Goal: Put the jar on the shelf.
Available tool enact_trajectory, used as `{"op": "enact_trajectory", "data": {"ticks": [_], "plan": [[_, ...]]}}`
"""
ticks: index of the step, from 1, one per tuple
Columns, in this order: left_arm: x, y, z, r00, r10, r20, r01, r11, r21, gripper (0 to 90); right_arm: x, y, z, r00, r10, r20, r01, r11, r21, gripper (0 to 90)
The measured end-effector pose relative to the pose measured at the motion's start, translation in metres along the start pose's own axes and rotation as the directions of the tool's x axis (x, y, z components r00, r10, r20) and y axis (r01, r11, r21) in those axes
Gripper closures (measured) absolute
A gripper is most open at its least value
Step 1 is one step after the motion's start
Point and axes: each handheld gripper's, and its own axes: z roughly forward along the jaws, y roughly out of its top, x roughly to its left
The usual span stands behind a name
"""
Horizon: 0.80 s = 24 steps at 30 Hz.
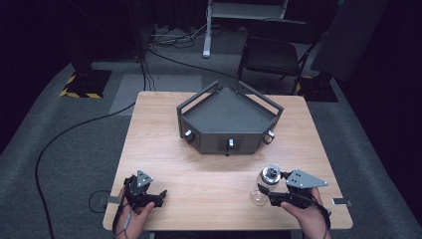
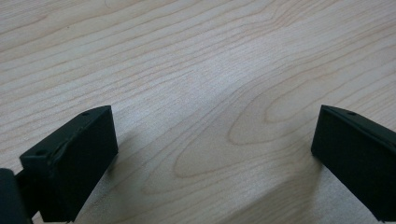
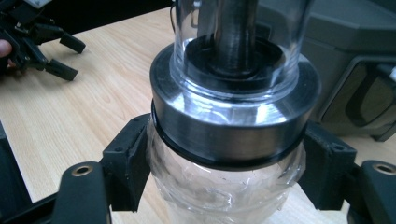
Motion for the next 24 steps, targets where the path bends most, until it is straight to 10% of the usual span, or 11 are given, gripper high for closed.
{"op": "enact_trajectory", "data": {"ticks": [24], "plan": [[0.000,0.000,0.000,1.0000,0.000,0.001,0.000,1.0000,0.001,0.3,-0.015,0.054,-0.006,0.9993,-0.033,0.020,0.034,0.999,-0.042,28.9]]}}
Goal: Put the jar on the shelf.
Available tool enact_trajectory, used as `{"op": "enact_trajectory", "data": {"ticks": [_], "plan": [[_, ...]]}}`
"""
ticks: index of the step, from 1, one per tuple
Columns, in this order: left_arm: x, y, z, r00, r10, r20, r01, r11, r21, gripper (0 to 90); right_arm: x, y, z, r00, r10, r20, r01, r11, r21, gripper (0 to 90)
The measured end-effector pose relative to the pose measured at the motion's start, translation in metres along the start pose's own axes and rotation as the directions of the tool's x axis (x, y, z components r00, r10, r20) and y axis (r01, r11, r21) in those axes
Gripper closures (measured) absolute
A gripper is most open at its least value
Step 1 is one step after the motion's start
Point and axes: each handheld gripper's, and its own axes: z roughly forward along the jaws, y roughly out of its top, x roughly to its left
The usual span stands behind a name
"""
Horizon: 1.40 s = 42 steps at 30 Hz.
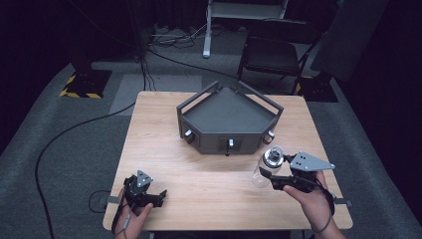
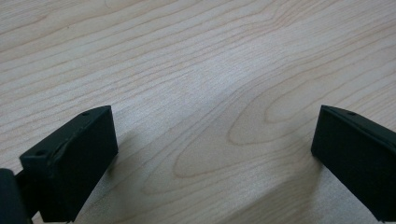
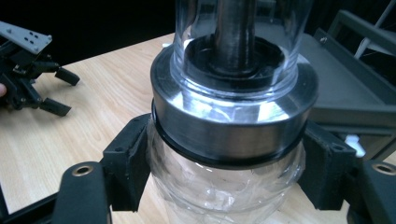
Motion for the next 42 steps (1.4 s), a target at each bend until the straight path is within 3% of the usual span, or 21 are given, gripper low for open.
{"op": "enact_trajectory", "data": {"ticks": [14,23,42], "plan": [[0.000,0.000,0.000,1.0000,-0.001,0.002,0.001,1.0000,-0.002,0.4,-0.021,0.036,0.006,1.0000,0.008,-0.005,-0.008,1.000,-0.023,29.0],[0.000,0.000,0.000,1.0000,-0.001,0.001,0.001,1.0000,-0.003,0.4,-0.031,0.061,0.011,0.9998,-0.021,0.005,0.021,0.999,-0.041,29.0],[0.000,0.000,0.000,1.0000,-0.001,0.001,0.001,1.0000,-0.001,0.4,-0.053,0.104,0.035,0.9987,-0.035,0.036,0.037,0.998,-0.054,29.0]]}}
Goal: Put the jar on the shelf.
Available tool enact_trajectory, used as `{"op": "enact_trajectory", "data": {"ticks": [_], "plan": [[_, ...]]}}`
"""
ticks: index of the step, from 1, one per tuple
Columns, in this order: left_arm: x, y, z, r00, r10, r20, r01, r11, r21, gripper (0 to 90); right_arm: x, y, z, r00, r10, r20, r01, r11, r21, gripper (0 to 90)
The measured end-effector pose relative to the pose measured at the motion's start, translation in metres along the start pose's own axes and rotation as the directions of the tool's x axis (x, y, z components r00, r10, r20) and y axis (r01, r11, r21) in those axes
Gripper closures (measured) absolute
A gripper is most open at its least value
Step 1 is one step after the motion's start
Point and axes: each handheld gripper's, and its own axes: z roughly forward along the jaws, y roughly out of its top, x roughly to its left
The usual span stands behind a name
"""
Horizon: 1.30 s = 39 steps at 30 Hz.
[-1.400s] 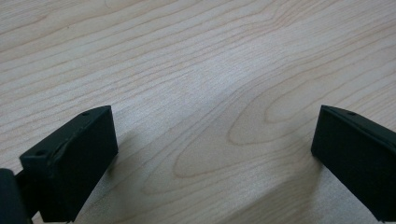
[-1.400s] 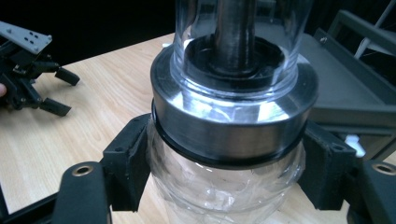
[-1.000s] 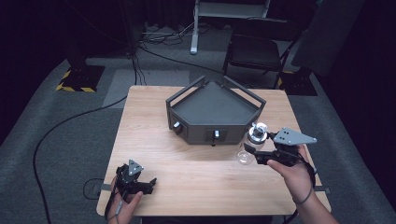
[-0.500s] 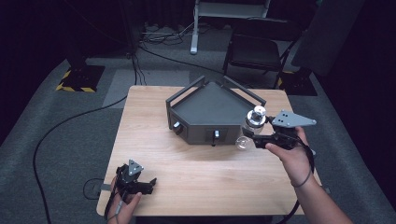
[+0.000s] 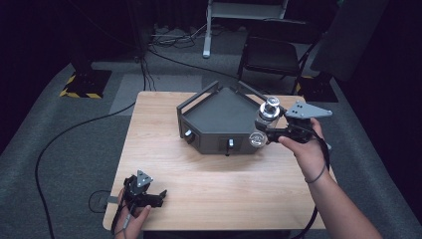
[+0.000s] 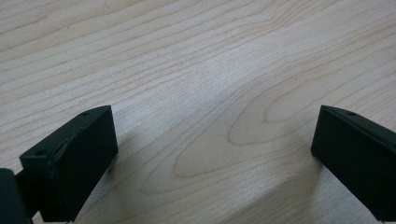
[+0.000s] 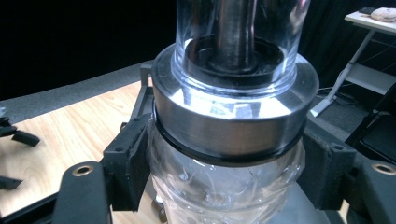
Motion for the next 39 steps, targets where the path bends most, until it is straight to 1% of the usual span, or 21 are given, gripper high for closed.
{"op": "enact_trajectory", "data": {"ticks": [10,11,14,17,18,22,26,32,34,37,39], "plan": [[0.000,0.000,0.000,1.0000,0.000,0.000,0.000,1.0000,0.000,0.4,-0.011,0.017,0.020,0.9997,0.010,0.023,-0.009,1.000,-0.004,29.1],[0.000,0.000,0.000,1.0000,0.000,0.000,0.000,1.0000,0.000,0.4,-0.011,0.017,0.020,0.9997,0.010,0.023,-0.009,1.000,-0.004,29.1],[0.000,0.000,0.000,1.0000,0.000,0.000,0.000,1.0000,0.000,0.4,-0.014,0.020,0.028,0.9997,0.014,0.021,-0.014,1.000,-0.004,29.0],[0.000,0.000,0.000,1.0000,0.000,0.000,0.000,1.0000,0.000,0.4,-0.016,0.021,0.033,0.9995,0.027,0.016,-0.027,1.000,-0.013,29.1],[0.000,0.000,0.000,1.0000,0.000,0.000,0.000,1.0000,0.000,0.4,-0.019,0.022,0.037,0.9994,0.033,0.015,-0.032,0.999,-0.014,29.0],[0.000,0.000,0.000,1.0000,0.000,0.000,0.000,1.0000,0.000,0.4,-0.021,0.022,0.045,0.9993,0.028,0.024,-0.028,1.000,-0.009,29.0],[0.000,0.000,0.000,1.0000,0.000,0.000,0.000,1.0000,0.000,0.4,-0.027,0.021,0.056,0.9985,0.046,0.030,-0.046,0.999,-0.010,29.0],[0.000,0.000,0.000,1.0000,0.000,0.000,0.000,1.0000,0.000,0.4,-0.031,0.018,0.070,0.9976,0.052,0.045,-0.052,0.999,0.005,29.1],[0.000,0.000,0.000,1.0000,0.000,0.001,0.000,1.0000,0.001,0.4,-0.032,0.017,0.074,0.9974,0.057,0.044,-0.057,0.998,0.006,29.0],[0.000,0.000,0.000,1.0000,0.000,0.001,0.000,1.0000,0.002,0.4,-0.035,0.016,0.081,0.9963,0.082,0.027,-0.082,0.997,0.010,29.0],[0.000,0.000,0.000,1.0000,0.000,0.001,0.000,1.0000,0.001,0.4,-0.036,0.016,0.085,0.9960,0.086,0.026,-0.086,0.996,0.012,29.0]]}}
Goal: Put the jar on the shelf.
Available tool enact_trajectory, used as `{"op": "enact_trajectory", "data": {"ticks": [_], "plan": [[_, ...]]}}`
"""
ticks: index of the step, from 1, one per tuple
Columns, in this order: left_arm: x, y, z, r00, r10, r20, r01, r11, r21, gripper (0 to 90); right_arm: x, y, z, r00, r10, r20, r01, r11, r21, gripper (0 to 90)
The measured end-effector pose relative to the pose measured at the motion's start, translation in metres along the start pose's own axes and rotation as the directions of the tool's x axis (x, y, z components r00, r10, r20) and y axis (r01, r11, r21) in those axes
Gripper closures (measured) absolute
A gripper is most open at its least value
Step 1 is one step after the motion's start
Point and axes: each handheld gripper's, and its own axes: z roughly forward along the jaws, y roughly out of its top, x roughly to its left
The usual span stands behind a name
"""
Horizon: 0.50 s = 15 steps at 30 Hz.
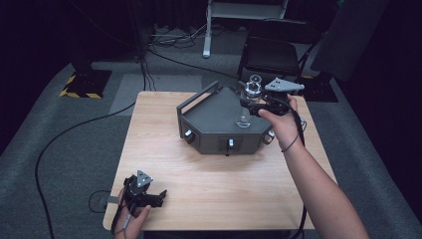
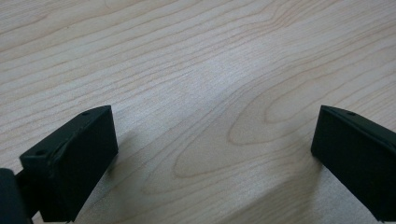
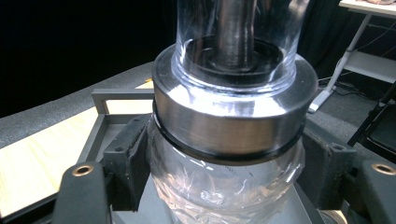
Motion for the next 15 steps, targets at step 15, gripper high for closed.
{"op": "enact_trajectory", "data": {"ticks": [15], "plan": [[0.000,0.000,0.000,1.0000,0.000,0.000,0.000,1.0000,0.000,0.4,0.003,-0.004,0.019,1.0000,0.005,-0.002,-0.005,1.000,0.010,29.0]]}}
